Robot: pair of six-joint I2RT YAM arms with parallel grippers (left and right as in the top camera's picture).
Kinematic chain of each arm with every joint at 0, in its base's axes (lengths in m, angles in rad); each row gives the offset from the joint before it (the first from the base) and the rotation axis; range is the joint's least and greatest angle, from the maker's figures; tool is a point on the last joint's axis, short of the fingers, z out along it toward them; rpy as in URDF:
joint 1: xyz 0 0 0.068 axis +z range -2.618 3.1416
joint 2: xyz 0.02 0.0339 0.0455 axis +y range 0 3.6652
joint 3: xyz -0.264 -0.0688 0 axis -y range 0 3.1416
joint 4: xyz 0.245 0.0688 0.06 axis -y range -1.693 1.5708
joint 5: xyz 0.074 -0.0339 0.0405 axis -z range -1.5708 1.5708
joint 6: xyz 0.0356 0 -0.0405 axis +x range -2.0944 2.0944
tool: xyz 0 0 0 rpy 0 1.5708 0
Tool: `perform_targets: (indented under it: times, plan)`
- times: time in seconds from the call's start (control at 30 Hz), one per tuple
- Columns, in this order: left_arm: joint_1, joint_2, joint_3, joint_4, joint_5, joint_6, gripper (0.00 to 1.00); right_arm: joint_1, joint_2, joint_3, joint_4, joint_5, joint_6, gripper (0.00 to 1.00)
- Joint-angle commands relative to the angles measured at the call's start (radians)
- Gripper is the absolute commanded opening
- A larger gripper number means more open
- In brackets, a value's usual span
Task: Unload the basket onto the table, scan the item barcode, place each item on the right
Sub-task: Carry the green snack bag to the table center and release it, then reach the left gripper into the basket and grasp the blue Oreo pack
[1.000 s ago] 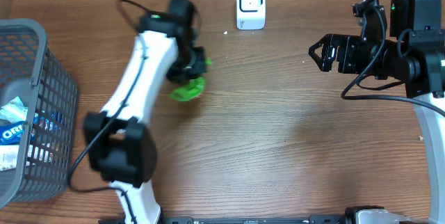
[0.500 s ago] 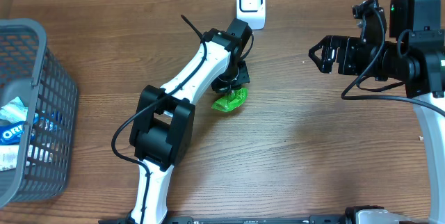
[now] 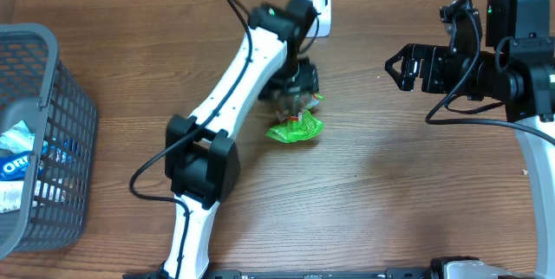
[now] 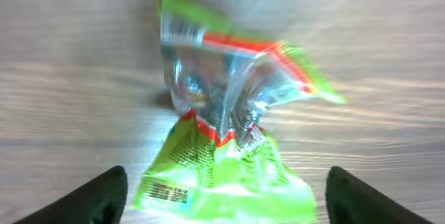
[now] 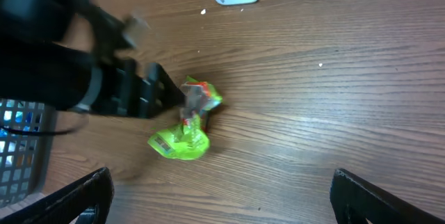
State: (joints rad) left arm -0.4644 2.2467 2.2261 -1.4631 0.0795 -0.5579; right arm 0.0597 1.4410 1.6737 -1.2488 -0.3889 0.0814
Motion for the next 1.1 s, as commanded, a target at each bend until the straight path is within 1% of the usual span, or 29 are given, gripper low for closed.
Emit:
perform_targets:
  times: [0.0, 0.1, 0.13, 0.17, 0.3, 0.43, 0.47, 0.53, 0.67, 0.73, 0.87, 0.9, 0.93, 1.0, 1.07]
  plan:
    - [0.024, -0.005, 0.199, -0.083, -0.054, 0.061, 0.94, 0.003, -0.004, 0.021, 0.005, -0.006, 0.0, 1.0]
    - [0.067, -0.005, 0.395, -0.21, -0.096, 0.061, 0.94, 0.003, -0.004, 0.021, 0.005, -0.006, 0.0, 1.0]
    - [0.085, -0.006, 0.453, -0.227, -0.101, 0.079, 0.93, 0.003, -0.004, 0.021, 0.005, -0.006, 0.0, 1.0]
    - [0.113, -0.034, 0.483, -0.227, -0.064, 0.127, 1.0, 0.003, -0.004, 0.021, 0.006, -0.006, 0.0, 1.0]
    - [0.22, -0.175, 0.484, -0.227, -0.062, 0.117, 1.0, 0.003, -0.004, 0.021, 0.005, -0.006, 0.0, 1.0]
    - [0.365, -0.341, 0.468, -0.227, -0.069, 0.144, 1.0, 0.003, -0.004, 0.021, 0.005, -0.006, -0.001, 1.0]
    - [0.434, -0.41, 0.44, -0.227, -0.092, 0.143, 1.0, 0.003, -0.004, 0.021, 0.005, -0.006, -0.001, 1.0]
    - [0.514, -0.479, 0.397, -0.227, -0.103, 0.143, 1.0, 0.003, -0.004, 0.021, 0.006, -0.006, -0.001, 1.0]
    - [0.734, -0.615, 0.265, -0.227, -0.102, 0.139, 1.0, 0.003, -0.004, 0.021, 0.005, -0.006, 0.0, 1.0]
    - [0.912, -0.692, 0.146, -0.227, -0.101, 0.139, 1.0, 0.003, -0.004, 0.021, 0.006, -0.006, 0.0, 1.0]
    - [1.197, -0.761, -0.031, -0.226, -0.082, 0.139, 1.0, 0.003, -0.004, 0.021, 0.012, -0.006, 0.0, 1.0]
    - [1.284, -0.764, -0.072, -0.225, -0.06, 0.141, 1.0, 0.003, -0.004, 0.021, 0.016, -0.006, 0.0, 1.0]
    - [1.332, -0.763, -0.092, -0.222, -0.043, 0.144, 1.0, 0.003, -0.004, 0.021, 0.018, -0.006, 0.0, 1.0]
    - [1.472, -0.753, -0.16, -0.172, 0.062, 0.177, 1.0, 0.003, -0.004, 0.021, 0.024, -0.006, 0.0, 1.0]
    - [1.56, -0.739, -0.209, -0.109, 0.164, 0.198, 1.0, 0.003, -0.004, 0.021, 0.024, -0.006, 0.0, 1.0]
